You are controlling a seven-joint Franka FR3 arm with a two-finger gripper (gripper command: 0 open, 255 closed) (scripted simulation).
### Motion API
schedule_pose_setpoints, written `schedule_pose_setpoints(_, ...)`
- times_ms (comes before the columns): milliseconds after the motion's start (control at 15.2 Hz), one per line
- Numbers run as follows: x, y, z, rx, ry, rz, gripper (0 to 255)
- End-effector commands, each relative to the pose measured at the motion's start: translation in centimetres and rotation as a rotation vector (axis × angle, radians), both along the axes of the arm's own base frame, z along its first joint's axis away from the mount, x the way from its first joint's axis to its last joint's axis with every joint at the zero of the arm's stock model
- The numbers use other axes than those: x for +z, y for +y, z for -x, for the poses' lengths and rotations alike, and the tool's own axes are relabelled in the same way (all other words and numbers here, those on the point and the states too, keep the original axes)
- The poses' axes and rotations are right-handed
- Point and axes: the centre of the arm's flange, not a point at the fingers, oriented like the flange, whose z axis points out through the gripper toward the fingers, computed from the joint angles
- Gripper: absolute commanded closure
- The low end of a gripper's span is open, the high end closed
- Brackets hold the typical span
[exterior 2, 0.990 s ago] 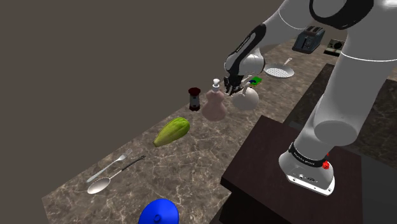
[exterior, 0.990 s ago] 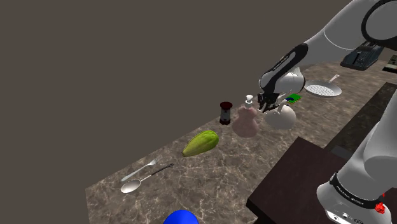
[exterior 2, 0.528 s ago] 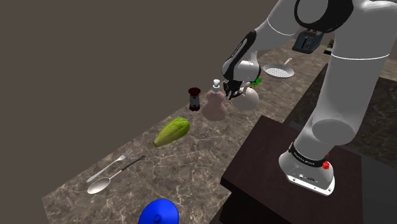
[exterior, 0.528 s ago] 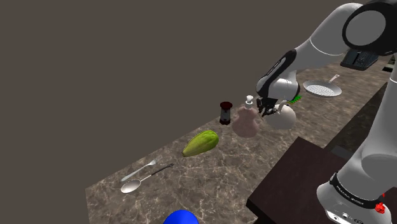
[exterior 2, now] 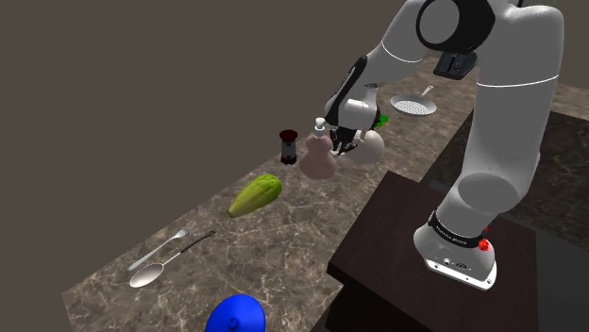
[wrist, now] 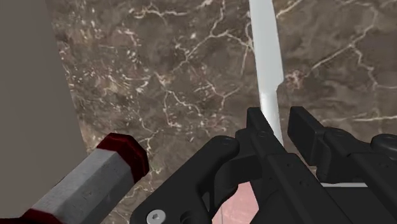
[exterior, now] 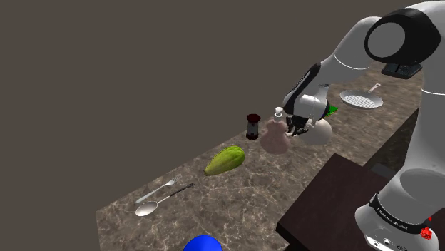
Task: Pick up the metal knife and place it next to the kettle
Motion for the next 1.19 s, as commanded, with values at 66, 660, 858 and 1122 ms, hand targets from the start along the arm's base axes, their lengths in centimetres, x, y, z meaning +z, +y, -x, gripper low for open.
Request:
schedule_pose_setpoints(66, -1.7, 0.1, 0.1, -0.002, 0.004, -0.001, 255)
schedule_pose_setpoints(660, -6.5, 0.1, 0.1, -0.002, 0.004, -0.001, 255)
schedule_pose_setpoints(858, -6.7, 0.1, 0.1, -0.002, 0.004, -0.001, 255)
schedule_pose_setpoints(1122, -6.7, 0.1, 0.1, -0.002, 0.004, -0.001, 255)
